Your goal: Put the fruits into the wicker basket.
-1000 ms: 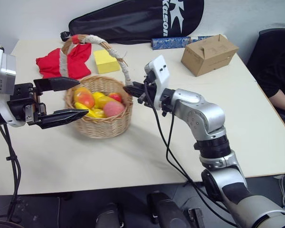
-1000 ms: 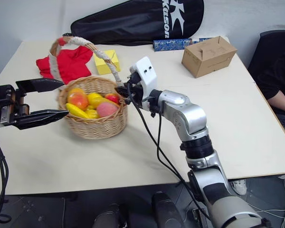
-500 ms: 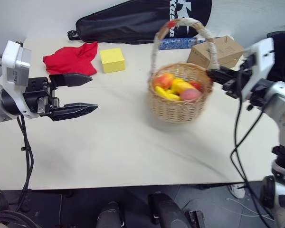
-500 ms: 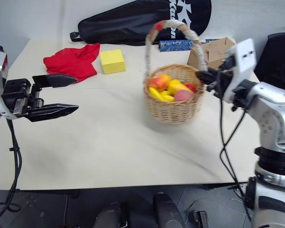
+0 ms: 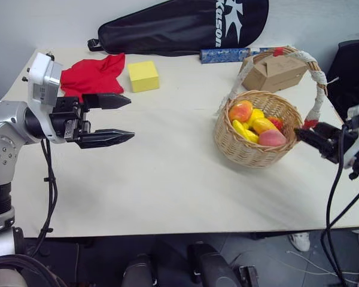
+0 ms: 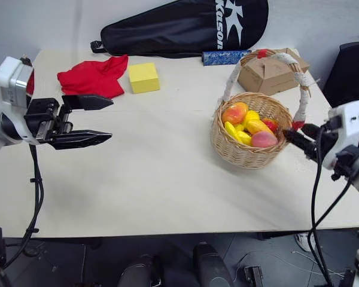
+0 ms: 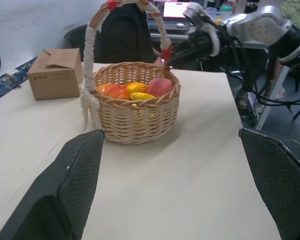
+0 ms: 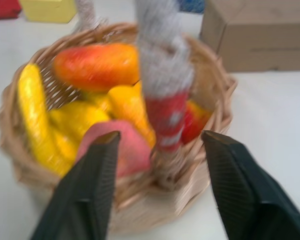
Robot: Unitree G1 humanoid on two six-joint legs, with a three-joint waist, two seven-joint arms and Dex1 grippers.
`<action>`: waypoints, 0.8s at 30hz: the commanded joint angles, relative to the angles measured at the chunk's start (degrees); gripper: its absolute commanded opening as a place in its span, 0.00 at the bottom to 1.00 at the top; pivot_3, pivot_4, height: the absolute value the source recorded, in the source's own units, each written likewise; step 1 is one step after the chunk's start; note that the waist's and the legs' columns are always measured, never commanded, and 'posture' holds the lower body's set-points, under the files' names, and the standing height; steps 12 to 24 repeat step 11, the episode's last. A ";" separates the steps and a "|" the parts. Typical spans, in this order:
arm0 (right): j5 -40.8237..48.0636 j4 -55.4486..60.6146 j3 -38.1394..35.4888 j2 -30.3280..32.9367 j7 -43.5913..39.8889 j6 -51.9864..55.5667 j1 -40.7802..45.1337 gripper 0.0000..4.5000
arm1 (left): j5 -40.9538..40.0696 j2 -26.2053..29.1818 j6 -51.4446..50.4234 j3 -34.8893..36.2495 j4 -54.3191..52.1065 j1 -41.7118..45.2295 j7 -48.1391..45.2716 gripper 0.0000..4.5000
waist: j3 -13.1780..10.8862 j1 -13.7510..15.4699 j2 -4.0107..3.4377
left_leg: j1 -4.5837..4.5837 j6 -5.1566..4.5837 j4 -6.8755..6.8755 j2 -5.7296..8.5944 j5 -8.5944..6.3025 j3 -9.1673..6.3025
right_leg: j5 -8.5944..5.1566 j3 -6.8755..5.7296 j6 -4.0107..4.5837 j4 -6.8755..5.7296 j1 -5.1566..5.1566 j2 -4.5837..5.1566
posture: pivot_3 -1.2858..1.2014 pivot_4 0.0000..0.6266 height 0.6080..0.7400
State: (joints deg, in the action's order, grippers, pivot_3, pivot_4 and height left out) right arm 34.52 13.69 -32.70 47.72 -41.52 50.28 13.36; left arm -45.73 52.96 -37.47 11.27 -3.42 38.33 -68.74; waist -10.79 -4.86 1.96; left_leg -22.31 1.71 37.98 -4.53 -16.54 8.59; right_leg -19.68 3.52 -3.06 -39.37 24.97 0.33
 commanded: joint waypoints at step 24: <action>2.59 -7.94 -27.87 21.74 -33.60 0.52 -23.05 1.00 | 3.89 0.63 3.33 0.74 3.60 -0.02 -4.17 1.00 | -0.01 -0.02 0.06 | 0.25 -0.19 -0.03 0.00 -0.11 -0.19 | 0.13 -0.07 -0.28 0.62 -0.66 -0.11 | 0.52 0.24 1.00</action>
